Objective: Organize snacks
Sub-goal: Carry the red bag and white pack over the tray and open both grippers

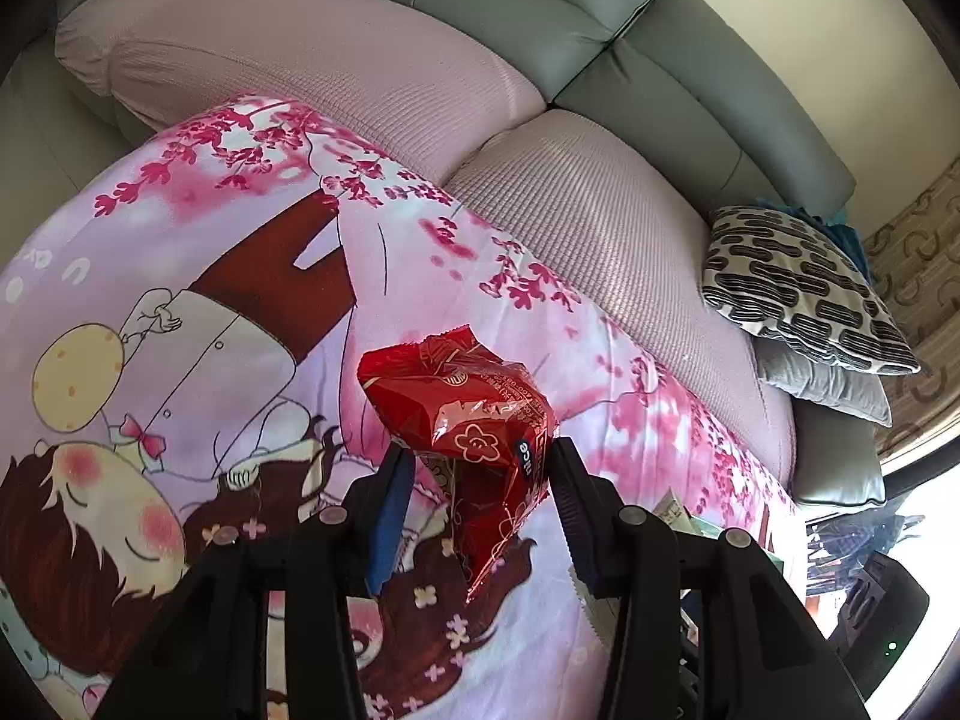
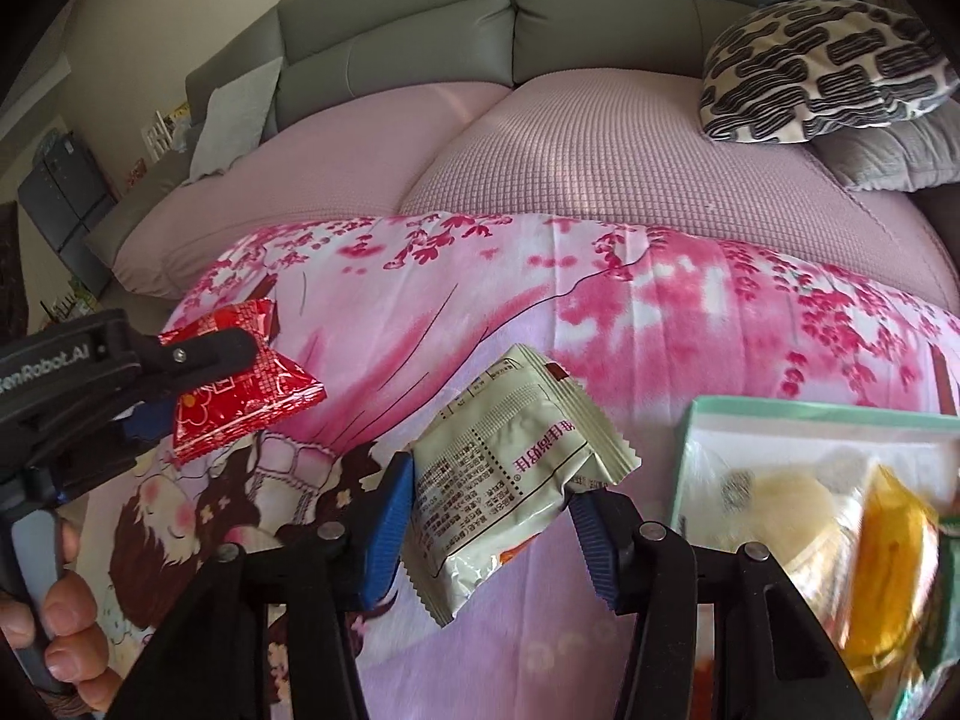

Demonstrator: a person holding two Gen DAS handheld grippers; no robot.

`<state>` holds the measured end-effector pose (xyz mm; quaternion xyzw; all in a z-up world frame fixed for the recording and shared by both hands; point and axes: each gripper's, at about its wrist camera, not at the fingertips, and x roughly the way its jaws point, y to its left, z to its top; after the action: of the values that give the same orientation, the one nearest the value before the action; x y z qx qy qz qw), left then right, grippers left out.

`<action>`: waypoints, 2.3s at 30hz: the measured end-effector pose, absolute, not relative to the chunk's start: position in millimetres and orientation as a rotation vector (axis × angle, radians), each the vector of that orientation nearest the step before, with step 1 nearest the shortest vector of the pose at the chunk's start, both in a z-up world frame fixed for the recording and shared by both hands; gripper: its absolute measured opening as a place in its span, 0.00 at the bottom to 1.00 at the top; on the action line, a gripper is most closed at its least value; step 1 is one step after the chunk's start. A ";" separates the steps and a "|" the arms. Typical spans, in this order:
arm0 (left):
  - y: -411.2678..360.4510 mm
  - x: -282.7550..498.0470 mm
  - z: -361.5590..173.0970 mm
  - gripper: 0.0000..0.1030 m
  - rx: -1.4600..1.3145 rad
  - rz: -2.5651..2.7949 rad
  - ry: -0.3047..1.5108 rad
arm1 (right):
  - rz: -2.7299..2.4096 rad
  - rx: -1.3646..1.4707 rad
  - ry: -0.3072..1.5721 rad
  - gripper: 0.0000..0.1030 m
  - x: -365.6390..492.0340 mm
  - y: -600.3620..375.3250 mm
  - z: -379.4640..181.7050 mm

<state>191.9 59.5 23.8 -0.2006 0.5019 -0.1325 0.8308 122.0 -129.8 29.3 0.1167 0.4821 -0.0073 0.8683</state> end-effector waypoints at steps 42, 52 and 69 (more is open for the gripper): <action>-139.0 76.5 39.1 0.47 -0.076 -0.759 1.101 | -0.409 0.425 0.923 0.53 -26.9 -278.5 69.8; -161.3 78.7 20.5 0.52 -0.108 -0.824 1.197 | -0.420 0.439 0.955 0.52 -28.2 -284.6 62.3; -108.9 59.4 45.6 0.87 0.088 -0.562 1.038 | -0.385 0.371 1.001 0.86 -28.3 -268.6 59.1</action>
<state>59.4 -108.9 45.6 0.0417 0.4891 -0.2648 0.8300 -28.3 -268.6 59.1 0.1759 0.4739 -0.1823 0.8433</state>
